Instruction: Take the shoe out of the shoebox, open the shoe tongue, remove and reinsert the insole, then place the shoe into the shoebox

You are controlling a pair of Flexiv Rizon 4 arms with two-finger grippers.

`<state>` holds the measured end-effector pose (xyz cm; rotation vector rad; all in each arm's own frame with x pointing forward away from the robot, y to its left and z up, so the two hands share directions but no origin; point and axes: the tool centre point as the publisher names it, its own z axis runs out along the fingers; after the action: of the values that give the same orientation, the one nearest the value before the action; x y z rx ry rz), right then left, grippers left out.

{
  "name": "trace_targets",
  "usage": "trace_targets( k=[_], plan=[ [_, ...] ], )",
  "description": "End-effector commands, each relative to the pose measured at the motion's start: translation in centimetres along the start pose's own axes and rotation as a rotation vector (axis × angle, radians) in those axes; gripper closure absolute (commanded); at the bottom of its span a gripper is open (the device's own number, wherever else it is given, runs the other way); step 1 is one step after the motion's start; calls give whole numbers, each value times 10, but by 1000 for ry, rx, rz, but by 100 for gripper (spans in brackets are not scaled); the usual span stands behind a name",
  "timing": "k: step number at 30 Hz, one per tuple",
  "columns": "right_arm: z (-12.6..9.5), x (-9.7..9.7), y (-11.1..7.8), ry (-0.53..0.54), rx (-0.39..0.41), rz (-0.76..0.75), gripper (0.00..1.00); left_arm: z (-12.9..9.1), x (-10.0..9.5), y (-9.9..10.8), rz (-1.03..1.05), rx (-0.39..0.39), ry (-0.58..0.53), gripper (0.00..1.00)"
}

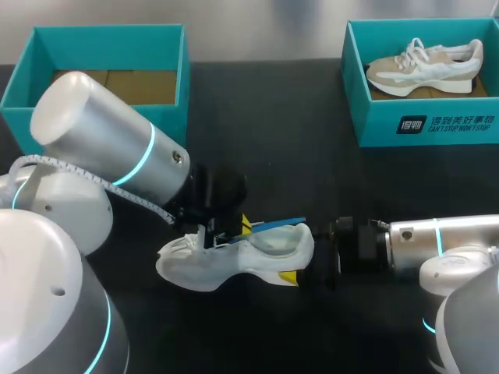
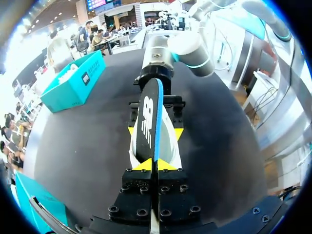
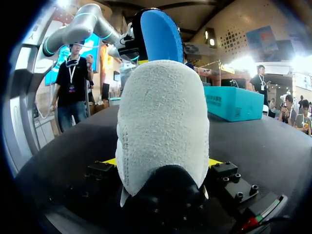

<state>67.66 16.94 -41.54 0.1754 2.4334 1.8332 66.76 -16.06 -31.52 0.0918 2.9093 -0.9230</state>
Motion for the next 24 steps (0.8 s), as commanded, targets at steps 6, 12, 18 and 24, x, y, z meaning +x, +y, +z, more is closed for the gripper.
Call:
trace_targets(
  k=[6, 12, 18, 24],
  plan=[
    [0, 2, 0, 2, 5, 1, 100, 22, -3, -24, -34, -55, -130, 100],
    [0, 2, 0, 2, 5, 1, 100, 30, -9, -29, -37, -70, -139, 87],
    [0, 2, 0, 2, 5, 1, 100, 22, -8, -31, -26, -69, -138, 6],
    [0, 2, 0, 2, 5, 1, 100, 9, -3, -31, -26, -49, -149, 0]
  ],
)
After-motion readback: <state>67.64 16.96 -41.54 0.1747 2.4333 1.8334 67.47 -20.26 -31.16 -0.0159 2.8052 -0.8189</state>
